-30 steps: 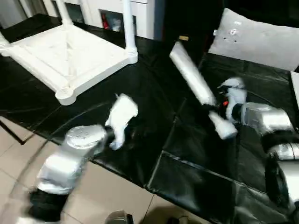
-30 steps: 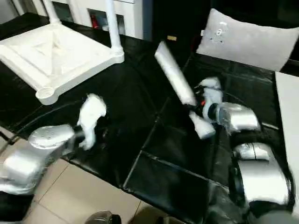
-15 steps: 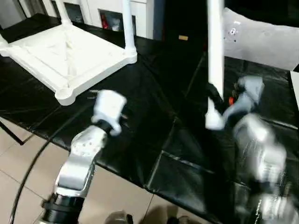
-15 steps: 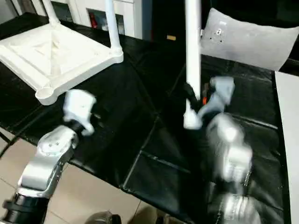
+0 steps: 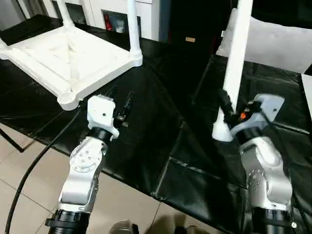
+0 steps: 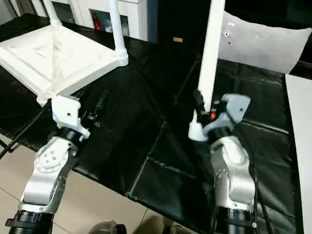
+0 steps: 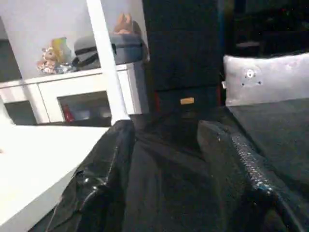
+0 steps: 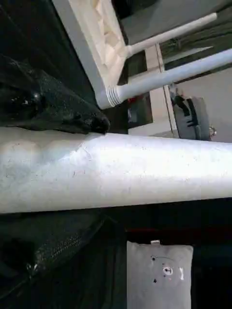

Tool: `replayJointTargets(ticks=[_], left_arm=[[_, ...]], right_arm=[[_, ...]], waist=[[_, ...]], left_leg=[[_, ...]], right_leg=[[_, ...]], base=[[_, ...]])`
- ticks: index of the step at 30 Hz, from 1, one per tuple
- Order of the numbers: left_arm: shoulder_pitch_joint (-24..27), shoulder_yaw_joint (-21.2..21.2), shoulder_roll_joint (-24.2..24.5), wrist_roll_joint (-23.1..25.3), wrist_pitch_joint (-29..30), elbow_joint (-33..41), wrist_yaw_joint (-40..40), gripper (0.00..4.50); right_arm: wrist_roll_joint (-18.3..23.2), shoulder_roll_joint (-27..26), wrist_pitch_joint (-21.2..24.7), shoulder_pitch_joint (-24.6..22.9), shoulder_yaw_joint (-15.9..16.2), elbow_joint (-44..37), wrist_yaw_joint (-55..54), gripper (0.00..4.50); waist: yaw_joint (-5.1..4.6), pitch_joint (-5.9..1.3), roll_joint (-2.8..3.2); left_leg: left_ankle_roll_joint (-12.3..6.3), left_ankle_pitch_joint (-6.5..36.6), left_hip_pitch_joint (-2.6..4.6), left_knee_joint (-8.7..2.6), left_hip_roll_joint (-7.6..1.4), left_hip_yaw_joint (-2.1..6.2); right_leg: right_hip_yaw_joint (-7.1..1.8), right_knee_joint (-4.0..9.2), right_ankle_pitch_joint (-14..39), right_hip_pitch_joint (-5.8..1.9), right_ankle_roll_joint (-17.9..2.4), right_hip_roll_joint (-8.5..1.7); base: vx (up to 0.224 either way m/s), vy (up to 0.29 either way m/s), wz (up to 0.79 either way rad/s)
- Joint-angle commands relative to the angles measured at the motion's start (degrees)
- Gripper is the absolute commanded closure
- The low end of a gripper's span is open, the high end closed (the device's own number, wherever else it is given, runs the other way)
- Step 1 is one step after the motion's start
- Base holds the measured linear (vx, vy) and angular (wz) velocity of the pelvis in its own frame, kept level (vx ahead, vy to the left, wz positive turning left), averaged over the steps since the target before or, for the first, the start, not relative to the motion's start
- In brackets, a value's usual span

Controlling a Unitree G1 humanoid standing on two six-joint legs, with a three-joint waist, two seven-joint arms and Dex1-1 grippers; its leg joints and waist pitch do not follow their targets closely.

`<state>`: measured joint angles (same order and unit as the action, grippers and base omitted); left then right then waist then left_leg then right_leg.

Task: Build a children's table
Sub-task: Pick table leg, then move to table

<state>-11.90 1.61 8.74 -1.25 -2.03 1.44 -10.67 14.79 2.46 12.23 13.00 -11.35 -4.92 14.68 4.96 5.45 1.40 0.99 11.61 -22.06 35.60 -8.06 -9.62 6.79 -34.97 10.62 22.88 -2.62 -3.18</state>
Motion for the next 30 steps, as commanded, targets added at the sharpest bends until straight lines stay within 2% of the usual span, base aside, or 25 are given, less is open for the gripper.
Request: replayJointTargets(ticks=[1, 5, 6, 7, 8, 9, 10, 11, 12, 14, 15, 16, 18, 19, 20, 21, 22, 23, 24, 25, 26, 27, 28, 29, 30], left_arm=[[-0.2, 0.2, 0.7, 1.0, 3.6, -1.6, 0.5, 2.08], [-0.9, -0.9, -0.3, -1.5, 7.3, -1.4, 0.0, 2.08], [-0.9, -0.9, -0.3, -1.5, 7.1, -1.4, 0.0, 2.08], [-0.9, -0.8, -0.1, -1.4, 7.2, -1.4, -0.4, 2.08], [-0.9, -0.7, 0.0, -1.4, 7.2, -1.5, -0.5, 2.08], [-0.8, -0.6, 0.1, -1.4, 7.3, -1.5, -0.8, 2.08], [-0.8, -0.5, 0.3, -1.1, 7.4, -1.4, -0.9, 2.08], [-0.8, -0.3, 0.4, -1.0, 7.4, -1.3, -1.0, 2.08], [-0.9, -0.3, 0.5, -1.0, 7.9, -1.0, -1.0, 2.08], [-1.0, -0.2, 0.6, -1.0, 8.6, -0.6, -0.9, 2.08], [-1.1, -0.2, 0.7, -0.9, 8.9, -0.4, -0.9, 2.08], [-1.2, -0.1, 0.8, -0.7, 9.1, -0.3, -0.9, 2.08], [-1.5, -0.1, 1.0, -0.7, 9.4, 0.0, -1.0, 2.08], [-1.8, -0.2, 1.0, -0.8, 9.7, 0.4, -1.0, 2.08], [-2.3, -0.5, 1.0, -1.0, 10.1, 0.9, -1.0, 2.08], [-2.6, -0.7, 1.0, -1.2, 10.4, 1.2, -0.9, 2.08], [-3.3, -1.2, 1.1, -1.6, 10.8, 1.7, -0.8, 2.08], [-3.3, -1.2, 1.1, -1.6, 10.8, 1.7, -0.8, 2.08], [-4.5, -2.0, 1.3, -2.4, 11.8, 2.1, -0.6, 2.08], [-4.5, -2.0, 1.3, -2.4, 11.8, 2.1, -0.6, 2.08], [-4.7, -2.1, 1.6, -2.4, 12.1, 2.3, -0.6, 2.08], [-4.7, -2.1, 1.6, -2.4, 12.1, 2.3, -0.7, 2.08], [-4.7, -2.1, 1.9, -2.3, 12.3, 2.4, -0.7, 2.08], [-4.7, -2.0, 2.0, -2.3, 12.4, 2.5, -0.7, 2.08], [-4.6, -2.1, 2.1, -2.2, 12.7, 2.8, -0.6, 2.08]], right_arm=[[-0.5, 0.2, 2.3, -0.7, 0.8, -1.5, -0.8, 2.66], [-1.8, 0.3, 3.1, -1.4, 2.2, -0.9, -1.3, 2.66], [-1.0, 0.1, 4.1, -1.5, 2.1, -1.0, -1.5, 2.66], [-1.4, 0.0, 4.4, -1.8, 2.2, -0.8, -2.0, 2.66], [-1.6, 0.0, 4.5, -1.9, 2.3, -0.7, -2.4, 2.66], [-2.2, 0.2, 4.3, -2.0, 2.6, -0.5, -2.8, 2.66], [-2.5, 0.3, 4.4, -2.3, 2.8, -0.4, -2.9, 2.66], [-2.5, 0.4, 4.6, -2.5, 2.9, -0.4, -2.9, 2.66], [-2.8, 0.6, 5.1, -2.6, 3.0, -0.5, -3.1, 2.66], [-2.9, 0.6, 5.5, -2.6, 3.0, -0.6, -3.3, 2.66], [-3.0, 0.7, 5.6, -2.5, 3.0, -0.5, -3.5, 2.66], [-2.9, 0.8, 5.6, -2.5, 2.9, -0.5, -3.6, 2.66], [-2.8, 0.9, 6.0, -2.4, 2.9, -0.5, -3.7, 2.66], [-2.7, 0.9, 6.3, -2.3, 2.9, -0.6, -3.9, 2.66], [-2.5, 1.0, 6.5, -2.2, 2.8, -0.7, -4.1, 2.66], [-2.4, 1.0, 6.7, -2.1, 2.7, -0.8, -4.1, 2.66], [-2.3, 1.2, 6.9, -2.0, 2.7, -0.9, -4.2, 2.66], [-2.3, 1.2, 6.9, -2.0, 2.7, -0.9, -4.2, 2.66], [-2.4, 1.8, 7.0, -1.8, 3.1, -1.0, -4.0, 2.66], [-2.4, 1.8, 7.0, -1.8, 3.1, -1.0, -4.0, 2.66], [-2.3, 2.2, 7.8, -1.6, 3.4, -1.1, -3.9, 2.66], [-2.3, 2.3, 7.9, -1.6, 3.4, -1.1, -3.8, 2.66], [-2.3, 2.8, 8.5, -1.5, 3.8, -1.2, -3.6, 2.66], [-2.4, 3.1, 8.5, -1.4, 4.0, -1.4, -3.4, 2.66], [-2.0, 3.3, 9.1, -1.1, 3.9, -1.7, -3.3, 2.66]], waist=[[-0.21, -4.30, -0.12], [0.98, -4.47, -0.70], [1.85, -4.42, -0.98], [2.74, -4.58, 0.13], [3.33, -4.01, -0.85], [3.79, -4.00, -0.60], [3.83, -3.96, -0.85], [3.96, -4.01, -0.20], [3.05, -3.69, -0.33], [0.78, -3.80, 0.21], [-0.83, -3.52, 0.70], [-1.61, -3.20, 0.84], [-1.88, -3.17, 0.26], [-1.87, -3.00, -0.54], [-1.09, -4.06, -2.27], [1.00, -4.34, -2.79], [0.76, -3.83, -3.22], [1.21, -4.16, -2.53], [0.50, -3.95, -3.49], [0.34, -4.14, -3.31], [-0.46, -3.86, -1.78], [-0.91, -3.69, -0.43], [-4.23, -4.06, -0.18], [-5.08, -5.00, 1.47], [-5.59, -5.25, 1.58]], left_leg=[[-2.54, 10.7, 0.77, -4.95, -5.63, 2.58], [-5.77, 6.7, -0.10, -3.24, -4.62, 2.01], [-7.06, 5.1, -0.79, -1.01, -4.68, 2.64], [-5.19, 4.4, -0.68, 1.95, -5.23, 3.24], [-3.29, 6.2, -1.95, 3.62, -4.72, 4.59], [-2.48, 6.4, -2.07, 3.87, -4.62, 5.07], [-2.08, 5.5, -2.17, 2.93, -3.47, 5.23], [-0.54, 6.3, -0.20, 2.18, -2.88, 4.22], [-0.01, 11.0, 3.35, -1.81, -2.91, 1.37], [-0.14, 18.4, 6.85, -4.34, -3.38, -0.53], [-1.20, 28.0, 7.70, -6.79, -4.68, -2.71], [-1.47, 35.1, 6.02, -9.31, -6.45, -4.63], [-0.55, 39.4, 5.07, -11.27, -8.91, -5.54], [3.23, 41.2, 5.58, -11.33, -8.94, -6.99], [7.92, 35.8, 6.97, -3.95, -4.93, -6.49], [4.98, 30.1, 6.95, 4.67, -3.25, -4.19], [0.70, 18.0, -0.50, 8.30, -2.03, 3.00], [0.96, 12.5, -1.47, 8.54, -0.98, 4.92], [1.76, 9.7, -1.34, 8.28, 1.10, 6.58], [1.41, 7.1, 0.25, 6.38, 2.95, 6.29], [-0.41, 5.4, 2.06, 1.68, 3.35, 5.69], [-2.27, 8.3, 3.37, -1.89, 2.46, 5.30], [-6.71, 18.1, 6.85, -5.13, -0.57, 3.87], [-21.79, 11.8, 4.90, -6.98, -1.20, 7.43], [-27.23, 5.6, 5.68, -6.70, -1.27, 7.42]], right_leg=[[-4.96, 5.41, 17.7, -2.82, -5.2, -6.94], [-6.96, 5.93, 18.1, -4.00, -8.8, -10.75], [-8.89, 7.04, 19.5, -4.82, -10.6, -14.17], [-12.56, 8.41, 23.2, -4.57, -11.4, -16.40], [-14.37, 8.53, 26.1, -5.44, -12.5, -16.85], [-14.55, 8.48, 26.7, -5.35, -13.2, -16.43], [-13.79, 7.74, 26.4, -5.04, -13.9, -13.19], [-14.88, 8.07, 28.2, -3.51, -12.9, -9.94], [-13.71, 6.80, 27.3, -0.67, -9.1, -4.02], [-10.30, 4.51, 24.7, 2.74, -6.7, -0.37], [-6.01, 1.41, 22.9, 4.23, -5.2, 0.80], [-2.40, -3.16, 18.6, 3.45, -4.1, 0.15], [0.65, -7.99, 11.4, 0.82, -2.4, -2.73], [0.05, -6.94, 14.3, 0.34, -2.6, -4.08], [-6.72, 3.59, 28.5, 1.39, -3.3, -9.59], [-14.04, 9.06, 37.0, 1.31, -3.9, -16.10], [-18.04, 8.88, 44.0, -5.11, -3.6, -19.27], [-17.69, 8.53, 45.1, -5.70, -4.6, -17.92], [-16.80, 8.20, 42.3, -4.64, -6.5, -13.12], [-16.24, 8.33, 37.6, -3.36, -8.1, -8.21], [-15.30, 8.50, 36.1, -1.80, -6.6, -3.51], [-14.14, 7.25, 33.9, -0.06, -4.5, -0.91], [-9.37, 1.78, 26.8, 4.22, -2.9, 2.62], [-4.22, -4.89, 11.1, 2.26, -3.3, 1.73], [-3.00, -5.89, 8.2, 3.52, -3.4, 1.52]], base=[[0.000, 0.000, 0.00], [0.000, 0.000, 0.00], [0.000, 0.000, 0.00], [-0.001, 0.058, -0.07], [-0.003, 0.092, -0.24], [-0.003, 0.092, -0.24], [-0.009, 0.130, -0.38], [-0.029, 0.190, -0.40], [-0.029, 0.190, -0.40], [-0.073, 0.248, -0.44], [-0.083, 0.250, -0.48], [-0.077, 0.273, -0.54], [-0.068, 0.254, -0.63], [-0.042, 0.176, -0.70], [-0.016, 0.140, -0.55], [-0.016, 0.140, -0.55], [0.007, 0.157, -0.76], [0.007, 0.183, -0.92], [0.007, 0.183, -0.92], [-0.029, 0.197, -0.60], [-0.049, 0.237, -0.47], [-0.049, 0.237, -0.47], [-0.055, 0.255, -0.52], [-0.072, 0.257, -0.28], [-0.072, 0.257, -0.28]])
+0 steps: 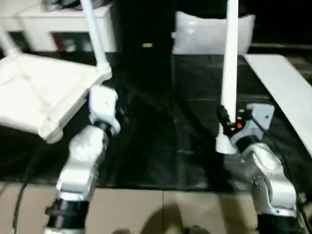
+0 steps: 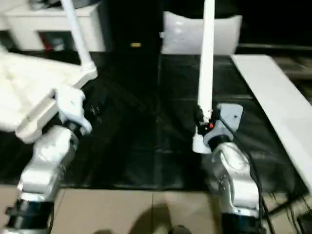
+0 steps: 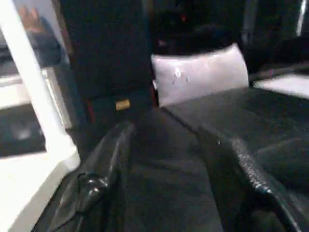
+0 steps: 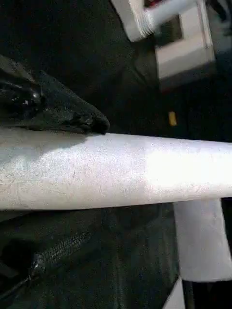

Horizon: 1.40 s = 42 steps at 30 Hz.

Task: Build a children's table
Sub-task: Move to table

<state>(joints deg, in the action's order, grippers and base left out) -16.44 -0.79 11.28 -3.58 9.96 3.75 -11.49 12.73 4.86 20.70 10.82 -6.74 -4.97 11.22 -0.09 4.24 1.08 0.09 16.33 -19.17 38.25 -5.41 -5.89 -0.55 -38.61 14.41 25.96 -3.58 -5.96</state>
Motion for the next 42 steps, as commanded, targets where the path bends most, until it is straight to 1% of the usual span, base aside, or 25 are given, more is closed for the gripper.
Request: replayJointTargets(ticks=[1, 3, 4, 5, 6, 7, 8, 10, 11, 15, 17, 18, 19, 21, 23, 24, 25, 28, 30, 31, 32, 34, 35, 38, 42], left_arm=[[-0.1, 0.2, -0.6, 0.1, 1.0, 0.8, 0.3, 2.08], [0.0, 0.1, -0.9, 0.3, 1.6, 1.4, 0.5, 2.08], [0.0, 0.1, -1.0, 0.3, 1.9, 1.7, 0.6, 2.08], [0.0, 0.1, -1.1, 0.4, 2.0, 1.8, 0.7, 2.08], [0.1, 0.0, -1.2, 0.3, 2.2, 1.9, 0.9, 2.08], [0.1, 0.0, -1.2, 0.2, 2.3, 1.9, 1.0, 2.08], [0.4, 0.0, -1.2, 0.3, 2.2, 1.9, 1.2, 2.08], [0.5, -0.1, -1.3, 0.4, 2.3, 1.9, 1.9, 2.08], [0.7, -0.4, -1.5, 0.4, 2.5, 2.0, 2.4, 2.08], [1.1, -0.3, -1.9, 0.6, 2.9, 2.4, 2.5, 2.08], [1.1, -0.2, -1.9, 0.7, 3.0, 2.4, 2.6, 2.08], [1.1, -0.1, -2.0, 0.7, 3.1, 2.4, 2.6, 2.08], [1.1, -0.1, -1.9, 0.7, 3.2, 2.4, 2.6, 2.08], [1.0, 0.2, -1.9, 0.6, 3.3, 2.4, 2.7, 2.08], [0.9, 0.2, -2.0, 0.8, 3.6, 2.3, 2.5, 2.08], [0.9, 0.2, -2.1, 0.9, 3.6, 2.3, 2.5, 2.08], [0.9, 0.2, -2.2, 1.0, 3.6, 2.2, 2.6, 2.08], [0.9, 0.4, -2.3, 1.3, 3.9, 2.2, 2.6, 2.08], [0.8, 0.7, -2.4, 1.0, 4.8, 2.5, 2.2, 2.08], [0.8, 0.9, -2.4, 0.9, 4.9, 2.6, 2.1, 2.08], [0.7, 1.2, -2.4, 0.7, 5.8, 2.8, 2.1, 2.08], [0.4, 0.9, -2.6, -0.2, 7.3, 3.0, 1.9, 2.08], [0.1, 0.3, -3.1, -2.4, 9.2, 3.3, 1.1, 2.08], [-1.2, -1.3, -4.1, -7.4, 11.9, 3.5, -1.0, 1.73], [-3.7, -0.8, -3.4, -10.2, 12.3, 3.1, -5.8, 1.66]], right_arm=[[0.5, 1.1, 1.0, 1.5, -1.0, -1.8, 0.4, 2.66], [0.6, 1.9, 1.4, 2.4, -1.3, -1.3, 0.7, 2.66], [0.5, 2.1, 1.4, 2.5, -1.2, -1.2, 0.8, 2.66], [0.5, 2.1, 1.4, 2.6, -1.2, -1.2, 0.9, 2.66], [0.4, 2.3, 1.4, 2.7, -1.1, -1.1, 0.9, 2.66], [0.4, 2.3, 1.4, 2.7, -1.0, -1.1, 1.0, 2.66], [0.3, 2.3, 1.6, 2.7, -0.8, -1.1, 0.9, 2.66], [0.3, 2.6, 2.2, 2.8, -0.4, -1.1, 1.0, 2.66], [0.4, 2.9, 2.7, 3.0, 0.1, -1.1, 1.4, 2.66], [0.4, 3.5, 3.1, 3.9, 0.1, -0.4, 1.5, 2.66], [0.3, 3.5, 3.0, 4.1, -0.1, -0.2, 1.5, 2.66], [0.2, 3.5, 3.0, 4.0, 0.0, -0.3, 1.3, 2.66], [0.2, 3.5, 3.1, 4.0, 0.0, -0.4, 1.3, 2.66], [0.1, 3.5, 3.2, 3.7, 0.2, -0.6, 1.1, 2.66], [0.0, 3.6, 3.3, 3.6, 0.5, -0.6, 0.8, 2.66], [0.0, 3.7, 3.3, 3.6, 0.5, -0.6, 0.8, 2.66], [0.0, 3.7, 3.3, 3.6, 0.6, -0.5, 0.7, 2.66], [-0.2, 3.9, 3.5, 3.8, 0.7, -0.3, 0.8, 2.66], [0.1, 4.1, 3.5, 4.2, 0.8, 0.0, 1.5, 2.66], [0.3, 4.2, 3.6, 4.3, 0.7, 0.1, 1.8, 2.66], [1.1, 4.2, 4.0, 4.6, 0.6, 0.3, 2.5, 2.66], [1.8, 4.3, 3.8, 4.9, 0.4, 0.4, 3.4, 2.66], [2.9, 4.5, 3.5, 5.3, 0.0, 0.5, 4.6, 2.66], [5.2, 5.2, 2.9, 6.4, -1.1, 1.1, 7.1, 2.66], [9.8, 6.2, 4.0, 8.1, -3.0, 2.5, 11.1, 2.66]], waist=[[-1.20, -3.96, 1.52], [-0.64, -4.74, -0.19], [1.01, -6.70, -3.77], [2.79, -5.43, -3.00], [2.17, -4.77, -3.10], [2.85, -3.69, -2.22], [2.87, -3.25, -2.83], [2.96, -3.09, -1.10], [-1.19, -3.18, 1.50], [-0.08, -3.19, 1.08], [1.07, -4.16, -3.22], [3.12, -4.20, -3.71], [2.71, -4.11, -3.77], [3.60, -2.99, -2.43], [3.50, -3.40, -1.28], [1.94, -3.99, 1.29], [-0.07, -4.16, 1.82], [0.43, -3.38, 0.85], [1.35, -3.59, -1.70], [3.69, -3.91, -3.79], [4.69, -3.74, -3.25], [4.25, -2.49, -0.16], [2.14, -2.68, 2.25], [1.07, -2.73, 2.14], [2.51, -2.50, -0.51]], left_leg=[[-33.59, -11.6, 3.35, -7.52, -5.03, 4.36], [-33.20, -20.9, 3.36, -5.40, -5.19, 3.66], [-23.06, -11.3, -4.98, 2.76, -0.42, 1.10], [-9.00, 1.9, -8.09, 7.82, -3.41, 4.44], [-3.13, 4.4, -8.10, 8.65, -3.46, 5.26], [5.40, 5.2, -6.12, 7.24, -1.82, 4.84], [5.91, 4.9, -5.08, 5.59, -1.58, 4.26], [-0.90, 1.7, -2.42, -2.17, -3.23, 3.52], [-9.68, 14.4, 0.88, -10.03, -5.82, 4.13], [-22.27, -0.8, 2.47, -9.65, -6.90, 4.05], [-14.81, 6.5, 0.22, -9.05, -5.79, 2.10], [-9.35, 8.9, -2.87, -1.46, -3.29, 0.79], [-0.44, 6.6, -6.55, 7.58, -2.14, 5.35], [5.82, 4.4, -6.26, 4.85, -2.86, 5.54], [1.59, -0.4, -4.78, -1.47, -3.52, 4.23], [-7.07, -4.4, 0.30, -6.32, -4.77, 3.54], [-17.47, -6.7, 2.47, -7.98, -6.74, 5.33], [-25.88, -6.7, 1.74, -8.77, -7.95, 4.21], [-21.45, -0.4, 1.00, -8.94, -7.17, 3.54], [-11.95, 5.8, -2.55, -3.69, -4.39, 0.87], [-8.06, 5.1, -4.26, 0.62, -4.89, 2.08], [3.47, 3.4, -3.25, -2.68, -7.40, 5.25], [10.65, 18.7, -1.68, -8.20, -9.30, 6.43], [18.05, 33.9, -1.27, -10.98, -7.30, 5.50], [6.71, 23.1, -1.39, -7.63, -5.99, 1.95]], right_leg=[[5.49, -2.93, 2.0, 1.43, -2.1, 3.14], [4.21, -0.38, -1.6, 1.04, 0.2, 0.23], [-4.70, 4.44, -13.9, -8.19, -2.2, -10.37], [-9.12, 8.40, -18.0, -7.50, -6.4, -18.95], [-7.10, 8.79, -14.9, -6.88, -7.6, -18.31], [-2.45, 10.14, -2.3, -6.17, -9.7, -12.89], [-1.91, 11.23, 4.0, -5.96, -10.6, -10.89], [-0.08, 11.75, 19.8, -6.42, -11.2, -6.47], [5.06, 1.00, 13.4, -2.64, -3.5, 3.68], [6.76, -3.42, 5.2, -0.03, 2.5, 2.47], [1.13, 3.09, 3.0, -3.49, 4.4, -4.40], [-5.00, 8.08, 5.8, -5.86, 1.8, -14.08], [-7.36, 10.36, 8.9, -7.57, 1.7, -17.85], [-2.67, 9.89, 12.4, -8.24, -10.2, -10.60], [-0.49, 9.12, 13.3, -8.26, -13.4, -5.86], [3.10, 4.94, 11.1, -3.62, -9.9, 2.17], [4.99, -1.53, 8.4, -1.46, -4.6, 3.86], [6.13, -3.49, 5.5, -0.15, 1.4, 2.45], [3.32, 0.71, 3.7, -2.19, 2.8, -0.83], [-3.04, 7.05, 4.7, -5.34, -0.4, -10.09], [-5.77, 9.31, 6.5, -6.81, -4.4, -15.18], [0.31, 8.48, 15.1, -6.41, -10.9, -8.29], [2.57, 2.58, 10.5, -3.81, -5.1, 0.41], [4.10, 0.94, -1.9, -3.80, 0.0, 1.00], [0.01, 8.65, 17.4, -4.09, -3.8, -6.14]], base=[[-0.058, 0.241, -0.01], [-0.043, 0.194, -0.03], [-0.055, 0.175, 0.01], [-0.069, 0.192, 0.03], [-0.069, 0.192, 0.03], [-0.073, 0.198, -0.13], [-0.072, 0.222, -0.12], [-0.083, 0.254, 0.02], [-0.101, 0.322, 0.10], [-0.088, 0.284, 0.05], [-0.097, 0.200, -0.06], [-0.103, 0.194, -0.07], [-0.090, 0.196, -0.05], [-0.076, 0.209, -0.14], [-0.087, 0.250, 0.01], [-0.086, 0.274, 0.14], [-0.074, 0.314, 0.14], [-0.081, 0.278, 0.01], [-0.092, 0.187, -0.07], [-0.108, 0.168, -0.03], [-0.103, 0.170, -0.07], [-0.095, 0.180, -0.09], [-0.092, 0.198, -0.05], [-0.096, 0.174, 0.04], [-0.072, 0.059, 0.14]])
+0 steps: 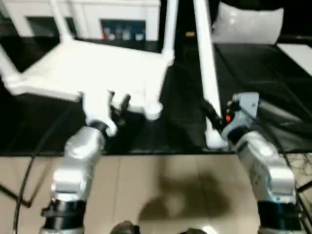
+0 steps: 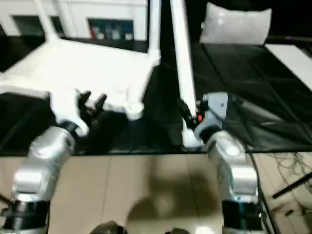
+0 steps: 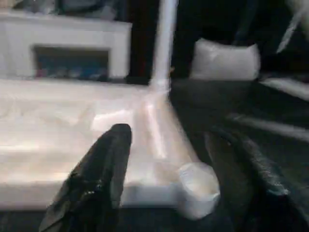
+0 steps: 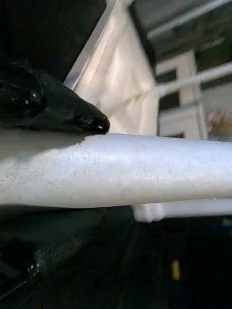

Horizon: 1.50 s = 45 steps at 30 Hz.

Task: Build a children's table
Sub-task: Move to table

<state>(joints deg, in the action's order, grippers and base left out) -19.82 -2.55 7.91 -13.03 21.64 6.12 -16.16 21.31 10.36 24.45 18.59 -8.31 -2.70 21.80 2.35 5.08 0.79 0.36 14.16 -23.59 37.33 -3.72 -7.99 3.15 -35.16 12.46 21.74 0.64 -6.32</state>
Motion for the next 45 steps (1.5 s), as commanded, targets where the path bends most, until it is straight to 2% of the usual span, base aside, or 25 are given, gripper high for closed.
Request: replayJointTargets(ticks=[1, 2, 3, 4, 5, 6, 7, 8, 10, 12, 14, 16, 17, 18, 22, 23, 24, 26, 28, 30, 33, 35, 39, 42, 45], left_arm=[[-2.3, 1.0, -0.1, -1.6, 1.8, -0.7, -2.4, 1.50], [-2.9, 1.0, -0.1, -2.2, 2.5, -1.2, -3.1, 1.35], [-4.1, 1.4, 0.0, -3.3, 3.5, -1.8, -4.5, 1.35], [-5.0, 1.6, 0.0, -4.0, 4.4, -2.1, -5.1, 1.30], [-5.2, 1.6, -0.1, -4.1, 4.6, -2.2, -5.3, 1.22], [-6.7, 1.4, -0.5, -6.5, 6.9, -2.5, -6.5, 1.10], [-6.9, 1.2, -0.6, -7.2, 7.4, -2.5, -6.8, 0.96], [-8.2, 0.3, -1.5, -10.2, 9.4, -2.5, -7.6, 0.96], [-10.1, -1.3, -3.1, -13.7, 11.1, -2.9, -7.6, 0.77], [-12.3, -3.1, -4.9, -16.8, 12.7, -3.9, -7.3, 0.55], [-13.2, -3.8, -5.5, -18.1, 13.5, -4.3, -7.5, 0.44], [-14.6, -4.1, -6.3, -19.9, 14.9, -4.9, -8.1, 0.14], [-15.0, -3.9, -6.5, -20.2, 15.3, -5.1, -8.3, 0.14], [-15.5, -3.3, -6.6, -20.5, 16.0, -5.1, -8.7, 0.09], [-15.8, -2.6, -6.6, -20.6, 16.5, -5.1, -8.8, 0.09], [-16.1, -2.3, -6.9, -20.6, 16.7, -5.5, -8.3, 0.09], [-16.3, -2.1, -7.0, -20.4, 16.7, -5.7, -8.0, 0.09], [-16.4, -1.5, -6.9, -19.5, 16.1, -6.1, -7.8, 0.09], [-16.6, -1.3, -7.0, -18.9, 15.6, -6.6, -7.7, 0.09], [-17.1, -1.7, -7.7, -19.2, 15.0, -7.1, -7.3, 0.09], [-17.5, -1.9, -8.2, -19.2, 14.4, -7.3, -6.8, 0.36], [-17.4, -2.0, -8.4, -19.4, 14.1, -7.3, -6.7, 0.56], [-17.3, -1.8, -8.6, -19.6, 14.0, -6.8, -6.6, 0.91], [-17.2, -1.7, -8.8, -19.5, 13.8, -6.4, -6.7, 1.13], [-17.2, -1.5, -8.8, -19.6, 13.5, -6.4, -6.6, 1.45]], right_arm=[[3.8, 0.6, 0.7, 2.1, -2.9, 2.2, 2.8, 2.66], [4.6, 0.5, 0.8, 2.7, -3.3, 2.9, 3.6, 2.66], [6.4, 0.5, 1.5, 3.8, -4.1, 4.3, 5.5, 2.66], [7.5, 0.7, 1.7, 4.5, -4.4, 5.2, 7.1, 2.66], [7.8, 0.7, 1.9, 4.6, -4.5, 5.4, 7.4, 2.66], [10.4, 0.7, 2.9, 5.6, -5.3, 6.5, 9.6, 2.66], [10.9, 0.7, 3.1, 5.7, -5.4, 6.7, 9.9, 2.66], [12.9, 0.9, 3.5, 6.4, -5.8, 7.3, 11.9, 2.66], [17.1, 1.3, 7.5, 6.9, -6.4, 7.3, 14.4, 2.66], [19.6, 2.1, 9.8, 6.8, -5.8, 7.0, 18.6, 2.66], [20.2, 2.7, 10.7, 6.6, -5.2, 6.9, 20.6, 2.66], [20.7, 3.7, 12.2, 5.9, -3.5, 6.3, 24.0, 2.66], [20.6, 4.0, 12.4, 5.7, -2.9, 6.2, 24.7, 2.66], [20.8, 4.3, 12.7, 5.5, -2.3, 6.2, 25.5, 2.66], [21.3, 4.2, 13.0, 5.2, -1.8, 5.7, 25.5, 2.66], [21.3, 4.2, 13.1, 5.0, -1.2, 5.0, 25.7, 2.66], [21.0, 4.2, 13.0, 5.0, -0.9, 4.7, 25.9, 2.66], [20.8, 4.1, 13.0, 4.9, -0.6, 4.6, 26.0, 2.66], [19.9, 3.9, 12.3, 4.7, 0.3, 4.0, 26.1, 2.66], [18.9, 3.7, 11.7, 4.4, 1.6, 3.5, 26.2, 2.66], [18.3, 3.6, 11.1, 4.2, 2.3, 3.4, 26.1, 2.66], [17.1, 3.5, 9.7, 4.2, 2.9, 3.6, 25.7, 2.66], [15.2, 3.1, 7.1, 4.9, 3.4, 4.0, 24.3, 2.66], [15.2, 2.4, 6.6, 5.2, 3.5, 3.8, 23.8, 2.66], [15.0, 2.1, 6.3, 5.2, 3.9, 3.6, 24.0, 2.66]], waist=[[0.18, -3.46, -0.54], [0.32, -3.63, -0.58], [0.49, -3.84, -0.43], [0.44, -3.92, -0.40], [0.28, -3.77, -0.26], [0.23, -3.76, -0.22], [0.33, -3.88, -0.36], [0.34, -3.97, -0.57], [0.63, -4.16, -0.45], [0.97, -4.46, -0.58], [1.11, -4.43, -0.60], [1.33, -5.03, -1.15], [1.52, -5.13, -0.87], [1.61, -5.33, -0.89], [1.93, -5.89, -1.14], [2.09, -5.97, -1.18], [2.16, -5.74, -1.12], [2.33, -5.54, -1.02], [2.70, -5.33, -0.67], [2.75, -5.11, -0.89], [2.83, -4.90, -0.81], [2.76, -4.90, -1.07], [2.70, -4.85, -1.10], [2.74, -4.89, -1.22], [2.80, -5.05, -1.13]], left_leg=[[4.96, 22.6, 2.69, -6.69, -7.88, 3.87], [3.76, 20.1, 2.41, -6.73, -8.07, 3.67], [2.40, 14.9, 1.74, -7.28, -8.56, 3.54], [2.68, 15.5, 1.79, -7.86, -8.67, 3.18], [3.71, 19.8, 1.65, -8.15, -8.55, 3.17], [4.25, 22.0, 1.75, -8.18, -8.46, 3.10], [4.72, 23.6, 1.94, -7.96, -8.39, 3.15], [4.72, 23.3, 1.85, -7.90, -8.47, 3.13], [3.78, 19.7, 1.67, -7.73, -8.70, 3.03], [1.47, 14.5, 1.60, -7.40, -8.81, 2.37], [0.54, 13.2, 1.36, -7.46, -8.97, 2.08], [-1.52, 8.4, 1.42, -7.01, -8.96, 1.66], [-3.19, 4.1, 1.36, -6.74, -9.06, 1.38], [-4.80, 0.4, 1.46, -6.35, -9.02, 1.19], [-8.74, -5.4, 1.53, -5.39, -8.91, 0.85], [-10.44, -7.3, 1.34, -5.07, -8.87, 0.64], [-10.79, -6.3, 1.31, -5.15, -8.97, 0.53], [-10.14, -3.6, 1.42, -5.38, -9.12, 0.47], [-7.36, 1.3, 1.72, -5.96, -9.42, 0.54], [-4.80, 4.8, 1.84, -6.43, -9.49, 0.53], [-0.86, 10.2, 2.04, -6.96, -9.50, 0.75], [1.15, 11.9, 1.85, -7.26, -9.54, 0.91], [2.23, 13.3, 1.77, -7.33, -9.35, 0.95], [1.61, 12.7, 1.74, -7.23, -9.34, 0.90], [0.45, 10.7, 1.67, -7.13, -9.41, 0.85]], right_leg=[[-3.72, 5.36, 20.2, -0.40, -8.6, -6.16], [-3.71, 5.21, 20.1, -0.82, -9.4, -6.34], [-3.32, 4.59, 16.6, -1.27, -10.3, -5.79], [-2.82, 4.09, 14.4, -1.03, -10.8, -4.77], [-2.67, 3.87, 15.4, -0.75, -10.6, -4.48], [-2.67, 3.93, 16.8, -0.66, -10.3, -4.49], [-2.75, 4.23, 18.2, -0.49, -10.2, -4.90], [-2.77, 4.29, 18.2, -0.64, -10.2, -5.10], [-2.74, 4.18, 14.8, -0.88, -11.5, -5.35], [-2.59, 3.76, 9.3, -1.40, -13.2, -5.31], [-2.45, 3.66, 8.0, -1.45, -13.8, -5.13], [-2.29, 3.18, 3.1, -1.86, -14.8, -5.10], [-2.20, 2.80, -1.2, -2.01, -15.8, -5.07], [-2.08, 2.38, -4.8, -2.01, -16.5, -4.83], [-1.96, 1.72, -9.7, -2.04, -18.3, -4.82], [-1.88, 1.52, -10.8, -1.82, -19.0, -4.67], [-1.87, 1.70, -8.9, -1.64, -19.1, -4.58], [-1.86, 2.06, -5.3, -1.56, -18.8, -4.54], [-1.95, 2.55, 0.4, -1.49, -17.7, -4.46], [-2.01, 2.93, 3.5, -1.36, -16.4, -4.38], [-2.14, 3.56, 8.9, -1.23, -14.4, -4.62], [-2.12, 3.71, 10.3, -1.21, -12.9, -4.71], [-2.24, 3.98, 11.8, -0.95, -11.4, -4.89], [-2.32, 4.11, 11.9, -0.88, -11.3, -4.93], [-2.24, 3.84, 9.6, -0.92, -12.0, -4.72]], base=[[0.000, 0.000, 0.00], [0.000, 0.000, 0.00], [0.000, 0.000, 0.00], [0.000, 0.000, 0.00], [0.000, 0.000, 0.00], [0.000, 0.000, 0.00], [0.000, 0.000, 0.00], [0.000, 0.000, 0.00], [0.000, 0.000, 0.00], [0.000, 0.000, 0.00], [0.000, 0.000, 0.00], [0.029, -0.009, -0.02], [0.059, -0.019, -0.03], [0.059, -0.019, -0.03], [0.013, -0.004, -0.01], [0.000, 0.000, 0.00], [0.000, 0.000, 0.00], [0.000, 0.000, 0.00], [0.000, 0.000, 0.00], [0.000, 0.000, 0.00], [0.000, 0.000, 0.00], [0.000, 0.000, 0.00], [0.000, 0.000, 0.00], [0.000, 0.000, 0.00], [0.000, 0.000, 0.00]])
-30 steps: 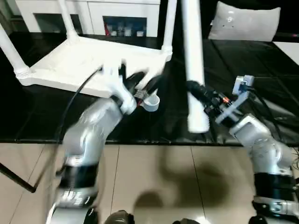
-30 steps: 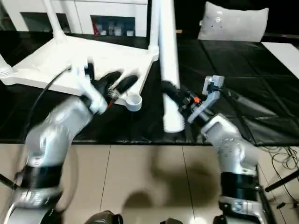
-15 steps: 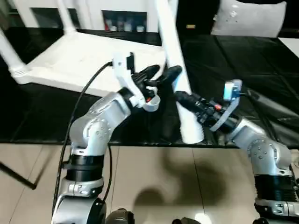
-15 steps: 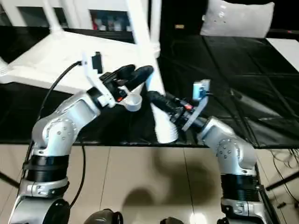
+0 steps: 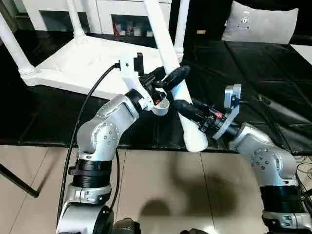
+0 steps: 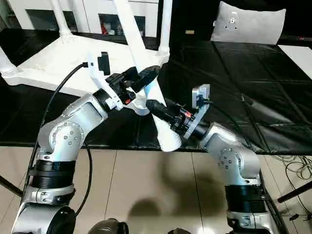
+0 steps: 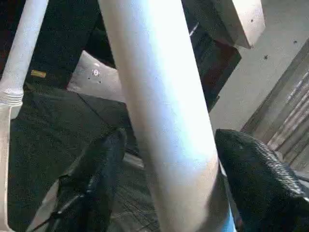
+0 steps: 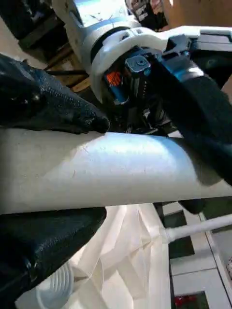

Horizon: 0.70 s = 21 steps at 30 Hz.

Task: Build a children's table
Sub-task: Move to table

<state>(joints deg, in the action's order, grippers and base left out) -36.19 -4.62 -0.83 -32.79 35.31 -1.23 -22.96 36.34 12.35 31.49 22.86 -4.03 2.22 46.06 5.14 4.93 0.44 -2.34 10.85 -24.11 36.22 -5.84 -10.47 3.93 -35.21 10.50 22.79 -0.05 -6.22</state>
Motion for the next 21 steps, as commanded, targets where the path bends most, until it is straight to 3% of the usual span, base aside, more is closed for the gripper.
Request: replayJointTargets(ticks=[1, 2, 6, 8, 12, 21], left_arm=[[-0.8, 0.6, -0.2, 0.3, -0.4, 1.0, 0.3, 1.45], [-0.8, 0.6, -0.2, 0.3, -0.4, 1.0, 0.3, 1.54], [-1.5, 0.8, -0.7, 1.9, -2.1, 1.0, 2.3, 1.85], [-1.7, 1.3, -0.7, 3.4, -3.1, 0.9, 3.2, 2.15], [-2.1, 2.2, -2.7, 6.6, -6.3, 0.9, 7.3, 2.33], [-1.3, 3.6, -3.5, 7.9, -7.2, 1.4, 7.9, 2.39]], right_arm=[[-0.8, 0.1, -1.6, 1.0, 0.1, -1.0, -0.4, 2.66], [-0.8, 0.1, -1.6, 1.0, 0.1, -1.0, -0.4, 2.66], [-9.6, -0.8, -10.6, 2.2, 3.2, 1.6, -4.1, 2.66], [-10.5, -1.1, -11.6, 2.4, 3.5, 2.1, -4.7, 2.66], [-12.6, -2.8, -16.0, 3.5, 3.3, 4.5, -7.3, 2.66], [-15.3, -3.5, -20.4, 4.2, 4.7, 6.8, -6.8, 2.68]], waist=[[0.03, -4.92, -0.77], [0.03, -4.97, -0.78], [-0.14, -5.14, -0.85], [-0.08, -5.13, -0.68], [-0.12, -5.09, -0.72], [-0.16, -5.12, -0.76]], left_leg=[[2.99, 13.7, 2.20, -6.01, -7.29, 3.29], [2.87, 13.3, 2.14, -5.98, -7.28, 3.24], [1.55, 9.8, 1.95, -5.68, -7.08, 2.94], [0.76, 9.8, 2.02, -5.66, -7.17, 2.95], [0.36, 10.9, 2.14, -5.64, -7.36, 2.95], [0.07, 11.7, 2.14, -5.68, -7.29, 2.96]], right_leg=[[-3.06, 3.86, 11.0, -1.95, -11.5, -4.81], [-3.04, 3.76, 10.3, -1.99, -11.7, -4.83], [-2.91, 3.33, 6.0, -2.10, -12.9, -4.70], [-2.96, 3.43, 6.0, -2.15, -13.0, -4.69], [-3.03, 3.57, 6.6, -2.19, -13.5, -4.80], [-2.98, 3.48, 7.0, -2.26, -13.3, -4.59]], base=[[0.000, 0.000, 0.00], [0.000, 0.000, 0.00], [0.000, 0.000, 0.00], [0.000, 0.000, 0.00], [0.000, 0.000, 0.00], [0.000, 0.000, 0.00]])
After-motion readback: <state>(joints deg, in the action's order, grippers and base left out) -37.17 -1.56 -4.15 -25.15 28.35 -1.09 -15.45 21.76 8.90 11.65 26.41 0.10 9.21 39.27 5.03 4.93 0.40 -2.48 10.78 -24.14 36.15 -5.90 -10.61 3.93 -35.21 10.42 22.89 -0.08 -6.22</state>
